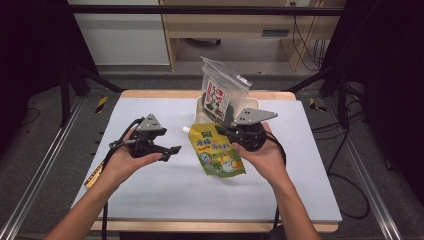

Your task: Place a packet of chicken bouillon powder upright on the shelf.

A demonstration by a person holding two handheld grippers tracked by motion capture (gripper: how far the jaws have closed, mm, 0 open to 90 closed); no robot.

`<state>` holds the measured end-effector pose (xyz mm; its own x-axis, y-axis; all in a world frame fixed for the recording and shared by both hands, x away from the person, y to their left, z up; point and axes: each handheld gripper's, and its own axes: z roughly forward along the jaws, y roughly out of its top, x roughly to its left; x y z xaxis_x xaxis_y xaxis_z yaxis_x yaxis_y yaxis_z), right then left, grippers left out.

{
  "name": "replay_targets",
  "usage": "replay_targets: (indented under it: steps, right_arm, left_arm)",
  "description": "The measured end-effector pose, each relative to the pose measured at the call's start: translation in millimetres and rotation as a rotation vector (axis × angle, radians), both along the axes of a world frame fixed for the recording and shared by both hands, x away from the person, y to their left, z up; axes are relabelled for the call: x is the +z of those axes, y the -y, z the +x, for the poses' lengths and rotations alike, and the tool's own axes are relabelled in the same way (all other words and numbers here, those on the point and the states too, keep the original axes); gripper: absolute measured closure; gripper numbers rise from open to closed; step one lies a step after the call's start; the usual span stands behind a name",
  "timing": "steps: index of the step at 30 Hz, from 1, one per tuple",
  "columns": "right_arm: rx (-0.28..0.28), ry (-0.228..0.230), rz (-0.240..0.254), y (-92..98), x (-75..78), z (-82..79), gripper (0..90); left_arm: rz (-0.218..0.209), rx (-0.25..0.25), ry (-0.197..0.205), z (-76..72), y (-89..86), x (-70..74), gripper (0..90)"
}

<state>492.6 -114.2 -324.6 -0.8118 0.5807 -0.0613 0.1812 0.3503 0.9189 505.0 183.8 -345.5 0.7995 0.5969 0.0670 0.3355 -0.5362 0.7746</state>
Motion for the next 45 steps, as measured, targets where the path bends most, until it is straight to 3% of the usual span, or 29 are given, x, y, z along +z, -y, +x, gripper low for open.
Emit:
replay_targets:
  steps: [9, 14, 17, 19, 26, 32, 34, 40, 45]
  right_arm:
    - [0.036, 0.006, -0.016, -6.3, 3.3, -7.1, 90.0]
    - [0.063, 0.005, -0.020, -6.7, 4.4, -9.9, 90.0]
    - [0.070, 0.004, -0.035, -5.9, 6.0, -11.4, 90.0]
    - [0.072, 0.001, -0.048, -4.8, 7.0, -12.2, 90.0]
    - [0.036, -0.014, -0.100, 5.6, 6.6, -13.0, 89.5]
    - [-0.002, -0.029, -0.136, 18.0, 3.3, -12.1, 88.0]
    - [-0.008, -0.032, -0.144, 20.9, 2.2, -12.1, 88.3]
    - [-0.008, -0.032, -0.137, 25.0, 0.4, -13.7, 88.9]
    - [0.005, -0.036, -0.149, 22.2, -4.6, -14.0, 88.7]
  left_arm:
    - [0.010, -0.072, -0.018, 17.3, 19.5, 3.0, 23.0]
    - [0.059, -0.129, -0.043, 26.4, 29.9, -0.6, 28.4]
    - [0.045, -0.168, -0.058, 27.2, 34.8, -1.5, 37.2]
    - [0.040, -0.157, -0.051, 27.9, 35.6, -0.5, 39.5]
    - [0.019, -0.176, -0.089, 25.4, 37.2, 9.6, 60.3]
    - [0.025, -0.206, -0.087, 16.3, 48.0, 18.1, 68.1]
    - [0.068, -0.220, -0.071, 14.3, 50.9, 22.1, 68.5]
    - [0.140, -0.253, -0.014, 9.1, 54.0, 41.6, 69.3]
    - [0.178, -0.266, -0.015, 7.4, 53.9, 44.9, 69.5]
